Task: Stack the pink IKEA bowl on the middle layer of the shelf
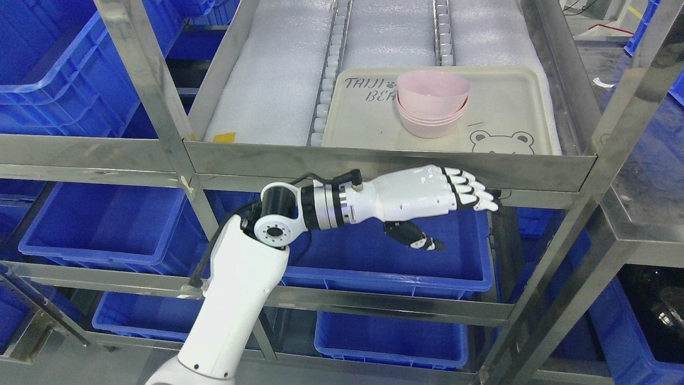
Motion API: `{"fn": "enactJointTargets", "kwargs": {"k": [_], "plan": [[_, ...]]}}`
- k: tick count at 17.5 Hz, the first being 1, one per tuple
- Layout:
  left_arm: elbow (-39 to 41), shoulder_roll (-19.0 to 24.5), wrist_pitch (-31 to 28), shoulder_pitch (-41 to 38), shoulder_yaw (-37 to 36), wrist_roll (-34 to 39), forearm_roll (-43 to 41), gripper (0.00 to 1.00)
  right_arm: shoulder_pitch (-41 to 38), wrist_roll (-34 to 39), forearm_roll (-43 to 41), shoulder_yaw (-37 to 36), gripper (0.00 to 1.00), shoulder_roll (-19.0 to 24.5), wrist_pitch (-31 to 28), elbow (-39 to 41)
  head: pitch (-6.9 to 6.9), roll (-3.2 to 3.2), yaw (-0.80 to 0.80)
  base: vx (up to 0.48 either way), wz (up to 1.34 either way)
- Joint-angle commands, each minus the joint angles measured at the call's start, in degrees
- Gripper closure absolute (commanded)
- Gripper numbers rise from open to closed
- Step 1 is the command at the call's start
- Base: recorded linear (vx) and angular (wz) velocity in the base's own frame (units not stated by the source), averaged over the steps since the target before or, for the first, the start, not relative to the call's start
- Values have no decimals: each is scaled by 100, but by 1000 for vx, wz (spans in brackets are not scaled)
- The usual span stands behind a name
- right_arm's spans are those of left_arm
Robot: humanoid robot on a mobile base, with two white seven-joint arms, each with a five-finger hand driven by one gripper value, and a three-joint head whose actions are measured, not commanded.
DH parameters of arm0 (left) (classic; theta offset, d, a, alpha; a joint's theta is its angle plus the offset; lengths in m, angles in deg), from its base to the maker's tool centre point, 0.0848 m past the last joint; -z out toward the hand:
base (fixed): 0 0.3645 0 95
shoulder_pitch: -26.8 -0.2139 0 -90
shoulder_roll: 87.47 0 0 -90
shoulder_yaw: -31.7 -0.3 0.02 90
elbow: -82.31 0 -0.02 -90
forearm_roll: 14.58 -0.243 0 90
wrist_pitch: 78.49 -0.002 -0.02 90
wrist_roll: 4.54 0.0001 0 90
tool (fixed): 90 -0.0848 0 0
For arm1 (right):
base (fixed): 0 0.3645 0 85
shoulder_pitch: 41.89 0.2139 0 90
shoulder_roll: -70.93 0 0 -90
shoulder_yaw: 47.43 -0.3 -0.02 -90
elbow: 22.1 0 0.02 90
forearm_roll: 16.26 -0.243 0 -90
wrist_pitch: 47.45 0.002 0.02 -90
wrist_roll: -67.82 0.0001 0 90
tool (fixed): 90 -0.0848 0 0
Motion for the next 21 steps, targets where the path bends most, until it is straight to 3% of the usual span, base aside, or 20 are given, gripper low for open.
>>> {"fn": "enactJointTargets", "kwargs": {"k": [1,4,7,11,14,16,17,21], "plan": [[650,99,4,-1498,-252,3,52,16,-17,-34,0,0,0,-100,3,100,0,0,0,0,0],[12,99,4,-2446,-6,56,139,14,-26,-34,0,0,0,-100,3,100,0,0,0,0,0],[-913,99,4,-3010,293,397,788,12,-26,-34,0,0,0,-100,3,100,0,0,0,0,0],[-1170,99,4,-3398,504,1291,1718,12,-26,-34,0,0,0,-100,3,100,0,0,0,1,9],[-1170,99,-1022,-3390,575,3475,1968,12,-17,-34,0,0,0,-100,3,100,0,0,0,0,0],[-1152,99,-1375,-3338,496,4795,2020,13,-26,-34,0,0,0,-100,3,100,0,0,0,0,0],[-1091,99,-1533,-3294,409,5167,2160,13,-26,-34,0,0,0,-100,3,100,0,0,0,0,0],[-249,99,-2605,-3241,382,5277,2732,8,-26,-34,0,0,0,-100,3,100,0,0,0,-2,3]]}}
